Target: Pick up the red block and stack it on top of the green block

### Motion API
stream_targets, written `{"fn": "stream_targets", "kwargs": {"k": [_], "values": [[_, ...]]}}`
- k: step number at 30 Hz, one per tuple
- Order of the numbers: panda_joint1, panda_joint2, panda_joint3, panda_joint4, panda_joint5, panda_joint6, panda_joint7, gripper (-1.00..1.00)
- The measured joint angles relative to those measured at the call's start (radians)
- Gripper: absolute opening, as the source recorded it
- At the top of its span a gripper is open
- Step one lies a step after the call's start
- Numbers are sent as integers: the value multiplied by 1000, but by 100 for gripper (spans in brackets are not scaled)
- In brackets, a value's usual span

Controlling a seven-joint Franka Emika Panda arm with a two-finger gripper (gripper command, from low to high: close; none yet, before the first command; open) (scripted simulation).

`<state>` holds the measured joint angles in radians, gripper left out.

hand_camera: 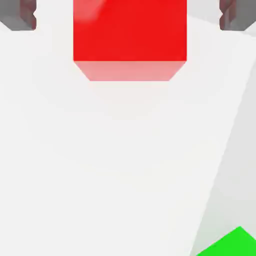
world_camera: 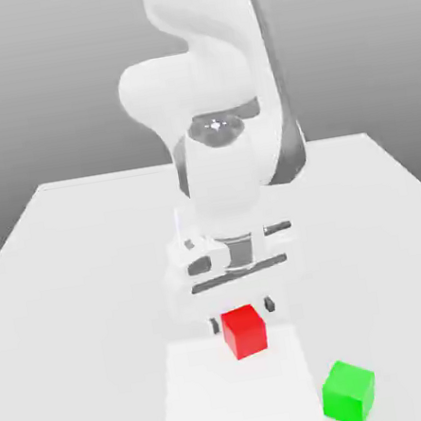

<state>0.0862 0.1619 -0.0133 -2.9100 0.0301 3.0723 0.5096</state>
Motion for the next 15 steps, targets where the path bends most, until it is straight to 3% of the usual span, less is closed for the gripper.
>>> {"fn": "stream_targets", "kwargs": {"k": [7,15], "values": [[-4,6,3,1,-5,4,4,-100],[-6,-254,-3,-34,-36,-221,27,-100]]}}
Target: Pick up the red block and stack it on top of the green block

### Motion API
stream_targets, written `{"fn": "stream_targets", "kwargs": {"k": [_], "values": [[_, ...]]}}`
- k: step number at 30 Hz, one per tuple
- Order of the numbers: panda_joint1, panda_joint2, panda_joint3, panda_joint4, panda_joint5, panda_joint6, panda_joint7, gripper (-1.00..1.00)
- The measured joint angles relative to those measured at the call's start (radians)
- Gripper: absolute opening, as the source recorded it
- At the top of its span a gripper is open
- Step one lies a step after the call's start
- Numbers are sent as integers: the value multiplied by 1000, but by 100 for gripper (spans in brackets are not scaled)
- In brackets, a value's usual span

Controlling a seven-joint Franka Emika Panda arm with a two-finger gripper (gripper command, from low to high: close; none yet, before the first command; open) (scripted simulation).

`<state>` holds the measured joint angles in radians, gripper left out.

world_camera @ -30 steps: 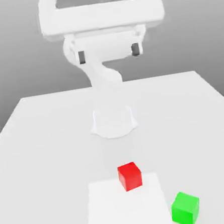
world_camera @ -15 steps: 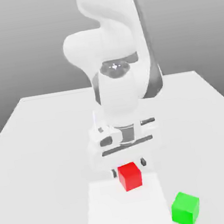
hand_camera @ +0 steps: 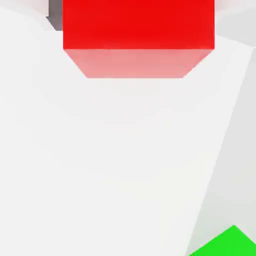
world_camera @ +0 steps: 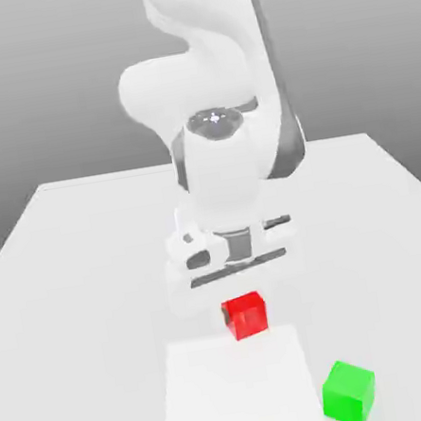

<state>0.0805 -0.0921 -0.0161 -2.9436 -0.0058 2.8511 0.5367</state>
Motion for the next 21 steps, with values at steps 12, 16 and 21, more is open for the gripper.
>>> {"fn": "stream_targets", "kwargs": {"k": [12,16,21], "values": [[129,172,78,401,-16,-229,235,-100],[143,288,80,460,-22,-172,271,-100],[149,354,73,465,-32,-111,280,100]]}}
